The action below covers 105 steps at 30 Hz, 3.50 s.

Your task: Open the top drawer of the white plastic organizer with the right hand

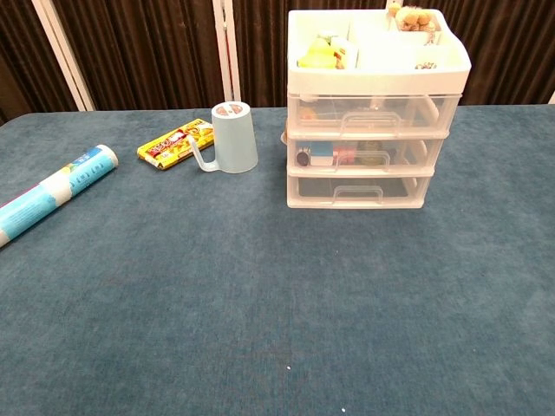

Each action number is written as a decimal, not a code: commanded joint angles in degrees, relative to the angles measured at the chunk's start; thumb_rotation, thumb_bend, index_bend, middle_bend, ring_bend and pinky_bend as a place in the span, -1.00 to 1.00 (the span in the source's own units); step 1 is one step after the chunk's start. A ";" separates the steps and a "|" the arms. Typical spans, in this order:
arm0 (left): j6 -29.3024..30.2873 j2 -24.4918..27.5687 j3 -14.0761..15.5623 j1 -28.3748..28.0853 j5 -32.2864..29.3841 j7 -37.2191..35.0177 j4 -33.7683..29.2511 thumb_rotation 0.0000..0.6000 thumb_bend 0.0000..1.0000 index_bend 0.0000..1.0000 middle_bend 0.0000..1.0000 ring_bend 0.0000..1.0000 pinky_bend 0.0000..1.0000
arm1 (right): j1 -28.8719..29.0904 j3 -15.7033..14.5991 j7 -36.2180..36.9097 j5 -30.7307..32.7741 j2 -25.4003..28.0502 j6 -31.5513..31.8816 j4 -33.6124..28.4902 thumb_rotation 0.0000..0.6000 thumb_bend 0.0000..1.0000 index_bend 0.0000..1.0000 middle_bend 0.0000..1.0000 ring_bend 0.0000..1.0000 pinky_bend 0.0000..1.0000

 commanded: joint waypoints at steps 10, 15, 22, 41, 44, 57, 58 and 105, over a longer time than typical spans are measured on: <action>0.20 -0.33 -0.07 -0.05 0.35 -0.17 0.26 1.00 -1.00 -1.00 -1.00 -1.00 -0.90 | 8.54 6.12 19.59 4.87 3.54 -14.06 -21.54 1.00 0.21 -1.00 0.57 0.53 0.82; 0.37 -0.22 -0.10 -0.01 0.49 -0.80 0.50 1.00 -1.00 -1.00 -1.00 -1.00 -0.90 | 14.24 10.07 19.75 14.33 2.21 -22.93 -26.83 1.00 0.50 -1.00 0.74 0.66 0.89; 0.40 0.32 -0.06 0.06 0.58 -2.23 0.42 1.00 -1.00 -1.00 -1.00 -1.00 -0.90 | 20.52 13.61 19.07 27.97 -3.50 -30.57 -28.91 1.00 0.63 -1.00 0.76 0.67 0.89; -1.51 1.28 0.23 -0.61 0.35 -4.96 -0.40 1.00 -1.00 -1.00 -1.00 -1.00 -0.90 | 29.45 21.10 18.31 49.04 -17.71 -35.10 -19.38 1.00 0.64 -1.00 0.76 0.67 0.89; -2.28 1.51 0.31 -0.91 0.17 -5.56 -0.69 1.00 -1.00 -1.00 -1.00 -1.00 -0.90 | 30.78 23.77 19.74 51.87 -19.64 -35.48 -16.26 1.00 0.64 -1.00 0.76 0.67 0.89; -3.54 2.09 0.27 -1.30 -0.77 -6.91 -1.31 1.00 -1.00 -1.00 -1.00 -1.00 -0.90 | 31.32 26.21 21.56 56.10 -21.62 -36.93 -11.56 1.00 0.64 -1.00 0.75 0.66 0.89; -3.63 2.09 0.32 -1.33 -0.75 -6.85 -1.35 1.00 -1.00 -1.00 -1.00 -1.00 -0.90 | 31.24 26.44 21.87 56.10 -21.62 -37.20 -11.60 1.00 0.64 -1.00 0.75 0.66 0.89; -3.83 2.02 0.49 -1.54 -0.84 -6.51 -1.93 1.00 -1.00 -1.00 -1.00 -1.00 -0.90 | 30.27 30.32 29.20 59.52 -19.43 -43.53 -15.58 1.00 0.64 -0.93 0.74 0.65 0.88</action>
